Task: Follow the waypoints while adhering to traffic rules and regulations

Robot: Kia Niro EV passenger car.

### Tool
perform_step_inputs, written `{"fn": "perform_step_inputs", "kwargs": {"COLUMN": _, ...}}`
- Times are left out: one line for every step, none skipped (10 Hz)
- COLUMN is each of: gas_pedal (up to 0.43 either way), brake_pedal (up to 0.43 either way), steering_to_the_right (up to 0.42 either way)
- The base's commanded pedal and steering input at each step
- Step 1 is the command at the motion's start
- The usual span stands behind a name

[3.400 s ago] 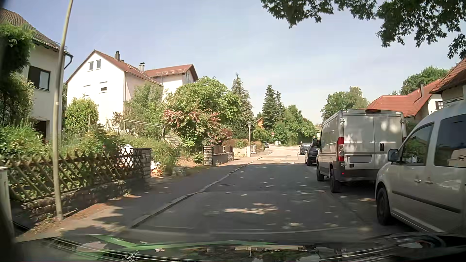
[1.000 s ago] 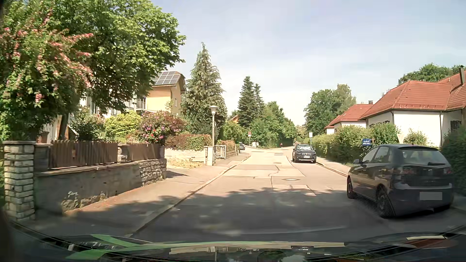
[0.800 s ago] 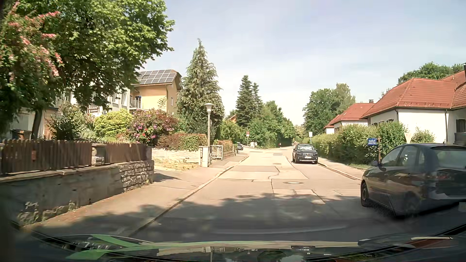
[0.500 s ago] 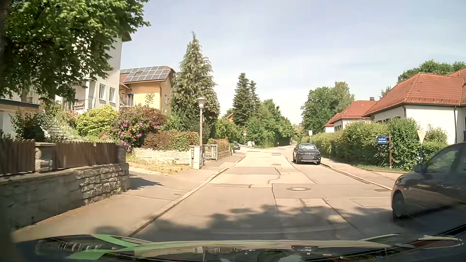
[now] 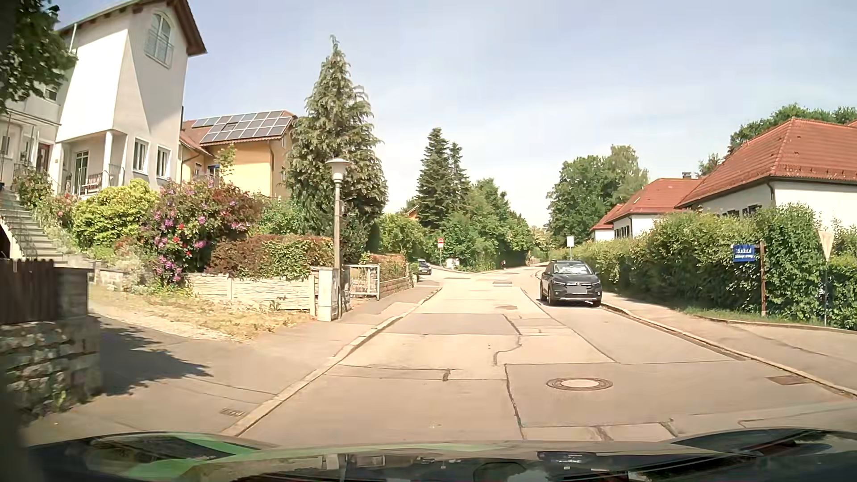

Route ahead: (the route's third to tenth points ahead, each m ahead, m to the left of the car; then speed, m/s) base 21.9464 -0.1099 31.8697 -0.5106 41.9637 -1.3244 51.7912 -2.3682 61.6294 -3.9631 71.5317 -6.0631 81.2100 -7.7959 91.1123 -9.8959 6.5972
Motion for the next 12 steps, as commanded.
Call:
{"fn": "perform_step_inputs", "kwargs": {"gas_pedal": 0.098, "brake_pedal": 0.000, "steering_to_the_right": 0.019}}
{"fn": "perform_step_inputs", "kwargs": {"gas_pedal": 0.098, "brake_pedal": 0.000, "steering_to_the_right": 0.016}}
{"fn": "perform_step_inputs", "kwargs": {"gas_pedal": 0.098, "brake_pedal": 0.000, "steering_to_the_right": 0.016}}
{"fn": "perform_step_inputs", "kwargs": {"gas_pedal": 0.098, "brake_pedal": 0.000, "steering_to_the_right": 0.016}}
{"fn": "perform_step_inputs", "kwargs": {"gas_pedal": 0.098, "brake_pedal": 0.000, "steering_to_the_right": 0.016}}
{"fn": "perform_step_inputs", "kwargs": {"gas_pedal": 0.098, "brake_pedal": 0.000, "steering_to_the_right": 0.016}}
{"fn": "perform_step_inputs", "kwargs": {"gas_pedal": 0.098, "brake_pedal": 0.000, "steering_to_the_right": 0.016}}
{"fn": "perform_step_inputs", "kwargs": {"gas_pedal": 0.098, "brake_pedal": 0.000, "steering_to_the_right": 0.016}}
{"fn": "perform_step_inputs", "kwargs": {"gas_pedal": 0.098, "brake_pedal": 0.000, "steering_to_the_right": 0.016}}
{"fn": "perform_step_inputs", "kwargs": {"gas_pedal": 0.098, "brake_pedal": 0.000, "steering_to_the_right": 0.016}}
{"fn": "perform_step_inputs", "kwargs": {"gas_pedal": 0.098, "brake_pedal": 0.000, "steering_to_the_right": 0.016}}
{"fn": "perform_step_inputs", "kwargs": {"gas_pedal": 0.098, "brake_pedal": 0.000, "steering_to_the_right": 0.017}}
